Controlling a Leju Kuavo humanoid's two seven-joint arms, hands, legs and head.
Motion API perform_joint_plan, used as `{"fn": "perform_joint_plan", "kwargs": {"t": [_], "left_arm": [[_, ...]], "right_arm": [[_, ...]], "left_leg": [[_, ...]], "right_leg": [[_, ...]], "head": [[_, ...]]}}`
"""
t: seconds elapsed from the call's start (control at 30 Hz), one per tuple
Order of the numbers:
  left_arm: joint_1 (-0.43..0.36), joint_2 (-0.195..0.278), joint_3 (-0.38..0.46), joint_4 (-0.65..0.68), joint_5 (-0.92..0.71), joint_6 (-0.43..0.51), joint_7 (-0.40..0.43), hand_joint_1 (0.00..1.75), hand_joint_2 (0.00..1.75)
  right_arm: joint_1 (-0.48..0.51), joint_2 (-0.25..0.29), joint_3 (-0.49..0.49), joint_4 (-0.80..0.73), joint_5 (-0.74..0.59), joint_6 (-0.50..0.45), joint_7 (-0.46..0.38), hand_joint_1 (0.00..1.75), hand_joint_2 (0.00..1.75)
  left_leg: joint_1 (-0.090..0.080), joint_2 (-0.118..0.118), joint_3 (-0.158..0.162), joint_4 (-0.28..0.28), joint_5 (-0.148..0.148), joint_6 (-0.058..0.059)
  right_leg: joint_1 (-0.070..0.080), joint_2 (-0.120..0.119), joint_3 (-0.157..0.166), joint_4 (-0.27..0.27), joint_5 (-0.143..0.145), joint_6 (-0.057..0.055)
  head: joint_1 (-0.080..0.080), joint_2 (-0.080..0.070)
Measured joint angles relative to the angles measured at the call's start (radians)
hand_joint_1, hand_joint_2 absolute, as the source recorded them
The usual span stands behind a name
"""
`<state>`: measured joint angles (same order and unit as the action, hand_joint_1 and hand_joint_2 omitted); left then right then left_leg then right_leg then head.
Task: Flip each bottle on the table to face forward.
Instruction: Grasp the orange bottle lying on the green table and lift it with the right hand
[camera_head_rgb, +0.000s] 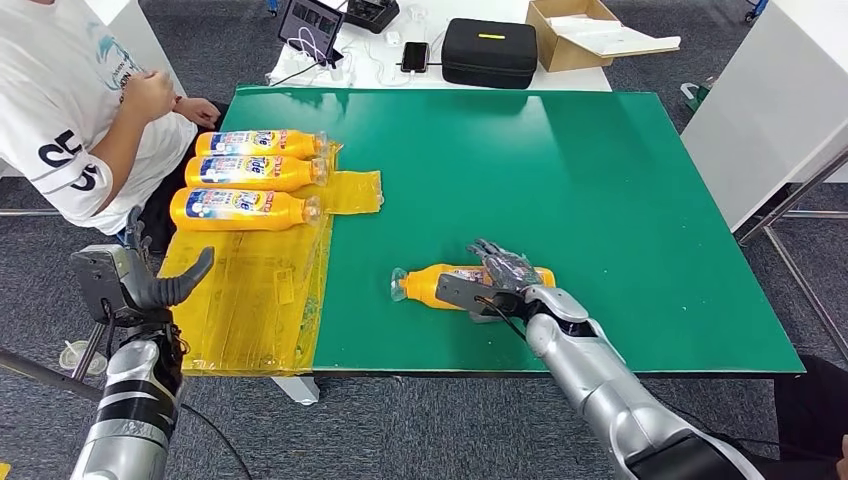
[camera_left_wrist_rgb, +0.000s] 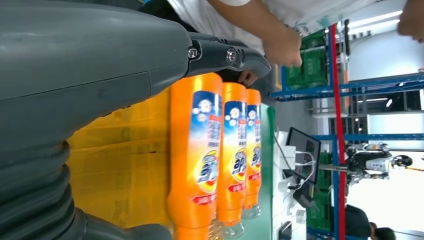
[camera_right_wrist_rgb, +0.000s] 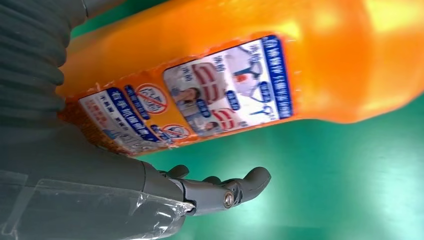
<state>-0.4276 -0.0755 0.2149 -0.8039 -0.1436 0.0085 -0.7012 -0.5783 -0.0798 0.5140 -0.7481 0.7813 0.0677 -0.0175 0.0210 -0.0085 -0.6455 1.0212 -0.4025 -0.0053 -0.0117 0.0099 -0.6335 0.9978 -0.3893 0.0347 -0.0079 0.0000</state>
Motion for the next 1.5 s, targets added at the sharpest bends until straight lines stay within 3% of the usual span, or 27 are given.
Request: {"fn": "perform_joint_plan", "kwargs": {"t": [0.37,0.4,0.5,0.53,0.87,1.07,1.27,1.5], "left_arm": [[-0.014,0.000,0.005,0.054,0.010,-0.018,0.000,0.00,1.75],[-0.015,0.000,0.005,0.058,0.010,-0.018,0.000,0.00,1.75],[-0.022,-0.001,0.007,0.072,0.009,-0.022,0.000,0.00,1.75],[-0.026,-0.001,0.007,0.077,0.009,-0.024,0.000,0.00,1.75],[-0.047,-0.017,0.008,0.119,0.013,-0.045,0.000,0.00,1.75],[-0.049,-0.023,0.008,0.127,0.021,-0.077,0.000,0.00,1.75],[-0.029,-0.043,0.007,0.110,0.074,-0.152,0.024,0.00,1.75],[0.043,-0.081,-0.022,0.010,0.227,-0.329,0.126,0.00,1.75]], "right_arm": [[-0.021,-0.053,0.059,0.000,-0.004,0.053,0.010,0.02,1.75],[-0.023,-0.055,0.064,0.000,-0.004,0.058,0.011,0.24,1.75],[-0.034,-0.057,0.086,0.008,-0.009,0.078,0.015,1.50,1.75],[-0.038,-0.057,0.094,0.014,-0.011,0.084,0.015,1.72,1.75],[-0.068,-0.042,0.143,0.071,-0.074,0.067,-0.051,1.75,1.75],[-0.018,-0.043,0.115,0.024,-0.193,-0.017,-0.126,1.75,1.75],[0.132,-0.008,0.017,-0.148,-0.240,-0.196,-0.198,1.75,1.75],[0.289,0.092,-0.151,-0.397,-0.180,-0.585,-0.343,1.75,1.75]], "left_leg": [[0.000,0.000,0.001,0.000,0.000,0.000],[0.000,0.000,0.001,0.000,0.000,0.000],[0.000,0.000,0.001,0.000,0.000,0.000],[0.000,0.000,0.002,0.000,0.000,0.000],[0.000,0.000,0.007,0.000,0.000,0.000],[0.000,0.001,0.008,0.000,-0.001,0.000],[0.000,0.000,0.005,0.000,-0.001,-0.001],[0.000,-0.001,-0.002,0.000,-0.001,-0.001]], "right_leg": [[0.000,0.000,0.001,0.000,0.000,0.000],[0.000,0.000,0.001,0.000,0.000,0.000],[0.000,0.000,0.001,0.000,0.000,0.000],[0.000,0.000,0.002,0.000,0.000,0.000],[0.000,0.000,0.006,0.000,0.000,0.000],[0.001,0.000,0.007,0.000,0.000,0.000],[0.001,0.000,0.004,0.000,0.000,0.000],[0.000,0.000,-0.001,0.000,0.000,0.000]], "head": [[0.000,0.000],[0.000,0.000],[0.000,0.000],[0.000,0.000],[0.000,0.000],[0.000,0.000],[0.000,0.000],[0.000,0.000]]}}
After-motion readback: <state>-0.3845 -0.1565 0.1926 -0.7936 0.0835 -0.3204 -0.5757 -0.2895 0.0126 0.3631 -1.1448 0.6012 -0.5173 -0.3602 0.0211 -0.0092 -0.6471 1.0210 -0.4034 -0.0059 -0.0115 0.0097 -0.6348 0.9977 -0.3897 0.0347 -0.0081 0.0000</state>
